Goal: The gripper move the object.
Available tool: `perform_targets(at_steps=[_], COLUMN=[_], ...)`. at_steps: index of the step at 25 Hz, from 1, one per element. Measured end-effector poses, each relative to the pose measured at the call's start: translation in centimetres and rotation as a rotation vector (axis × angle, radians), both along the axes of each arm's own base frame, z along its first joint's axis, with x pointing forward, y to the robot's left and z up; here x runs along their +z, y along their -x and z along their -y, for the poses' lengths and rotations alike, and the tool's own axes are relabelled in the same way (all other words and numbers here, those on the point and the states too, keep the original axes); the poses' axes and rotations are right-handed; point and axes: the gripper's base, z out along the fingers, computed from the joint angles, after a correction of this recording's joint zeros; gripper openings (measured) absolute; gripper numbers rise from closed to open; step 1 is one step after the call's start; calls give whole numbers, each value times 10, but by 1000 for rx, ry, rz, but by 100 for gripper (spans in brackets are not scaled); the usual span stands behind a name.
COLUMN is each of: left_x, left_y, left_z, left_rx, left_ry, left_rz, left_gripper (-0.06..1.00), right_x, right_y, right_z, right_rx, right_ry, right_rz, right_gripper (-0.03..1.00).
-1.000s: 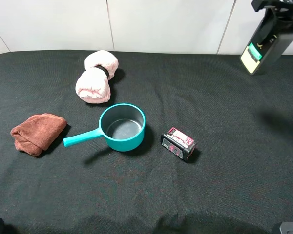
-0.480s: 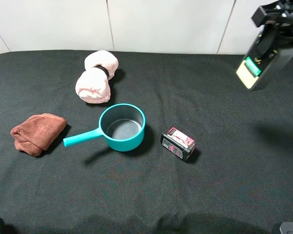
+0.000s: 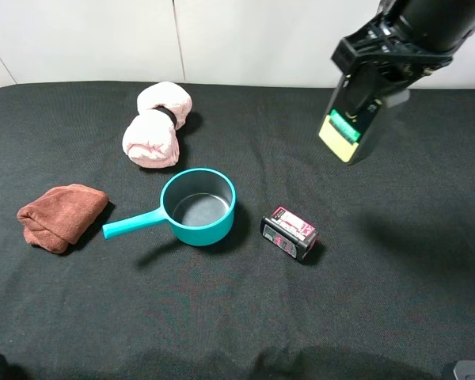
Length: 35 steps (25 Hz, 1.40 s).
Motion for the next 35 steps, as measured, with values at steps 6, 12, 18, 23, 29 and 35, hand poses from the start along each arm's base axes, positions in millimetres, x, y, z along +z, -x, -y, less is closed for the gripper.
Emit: perform_targets(at_steps=[6, 12, 18, 23, 29, 35], left_x=[0, 0, 0, 0, 0, 0], left_y=[0, 0, 0, 0, 0, 0], left_z=[0, 0, 0, 0, 0, 0], left_rx=[0, 0, 0, 0, 0, 0], left_ry=[-1, -1, -1, -1, -1, -1], left_rz=[0, 0, 0, 0, 0, 0], left_gripper=[77, 77, 77, 77, 77, 77], right_x=[1, -18, -30, -25, -25, -37], right_y=[12, 5, -8, -20, -42, -61], right_z=[-24, -44, -60, -78, -108, -136], right_rx=[61, 91, 125, 176, 240, 298], right_ry=[-22, -47, -81, -84, -85, -87], right_rz=[35, 0, -18, 27, 78, 78], right_gripper=[30, 30, 30, 30, 30, 30])
